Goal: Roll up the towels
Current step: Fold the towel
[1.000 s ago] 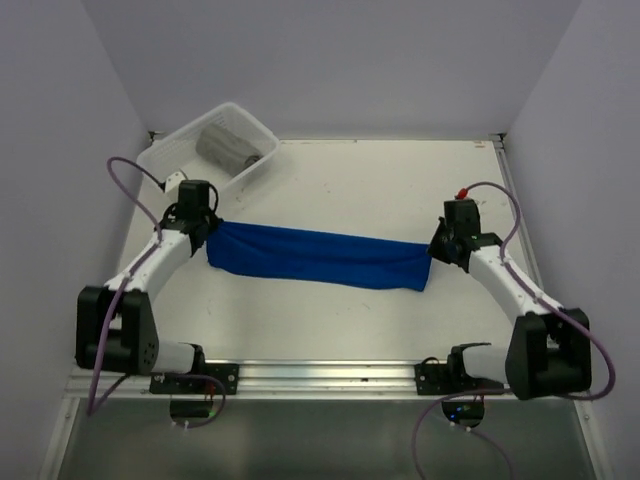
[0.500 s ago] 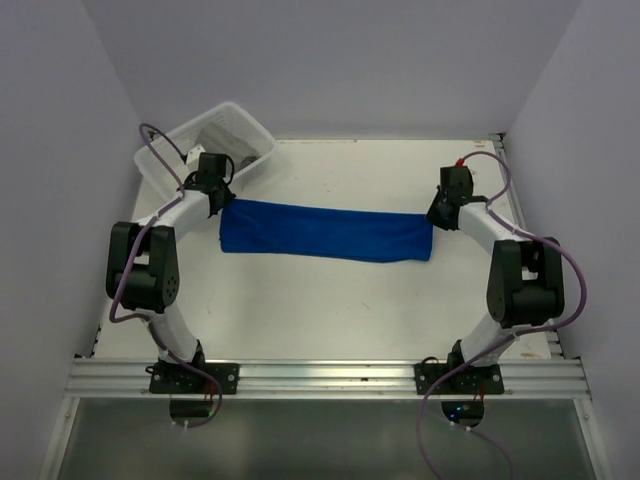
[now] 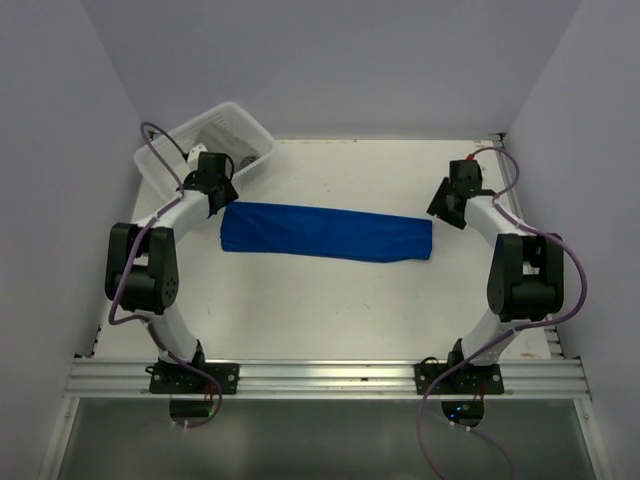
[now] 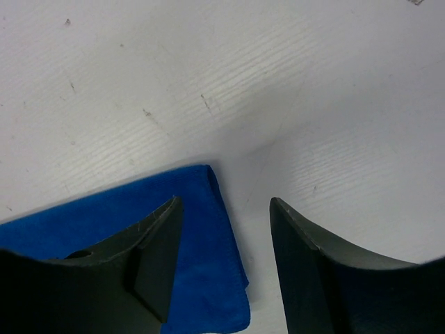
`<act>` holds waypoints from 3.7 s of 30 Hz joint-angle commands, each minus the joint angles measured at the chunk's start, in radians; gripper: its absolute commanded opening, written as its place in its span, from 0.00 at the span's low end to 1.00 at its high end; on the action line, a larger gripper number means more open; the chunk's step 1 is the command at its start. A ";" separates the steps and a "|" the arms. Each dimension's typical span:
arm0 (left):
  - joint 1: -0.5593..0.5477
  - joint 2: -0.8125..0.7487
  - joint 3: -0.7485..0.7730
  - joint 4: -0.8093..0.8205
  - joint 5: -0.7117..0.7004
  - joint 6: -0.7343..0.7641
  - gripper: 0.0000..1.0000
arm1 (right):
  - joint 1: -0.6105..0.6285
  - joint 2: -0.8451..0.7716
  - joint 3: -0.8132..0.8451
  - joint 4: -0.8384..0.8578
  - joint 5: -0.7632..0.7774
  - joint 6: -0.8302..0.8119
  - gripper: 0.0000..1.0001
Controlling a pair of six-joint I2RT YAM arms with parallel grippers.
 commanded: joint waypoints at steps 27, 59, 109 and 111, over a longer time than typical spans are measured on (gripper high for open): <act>-0.062 -0.421 0.025 -0.189 0.218 0.176 0.58 | -0.034 0.016 -0.133 0.051 -0.237 -0.033 0.39; -0.039 -0.511 -0.085 -0.140 0.222 0.220 0.65 | -0.025 -0.158 0.093 -0.395 0.206 -0.183 0.00; -0.038 -0.523 -0.098 -0.128 0.308 0.202 0.66 | 0.679 0.467 1.069 -0.657 0.036 -0.028 0.00; -0.038 -0.523 -0.098 -0.128 0.310 0.202 0.66 | 0.679 0.478 1.069 -0.644 0.032 -0.030 0.00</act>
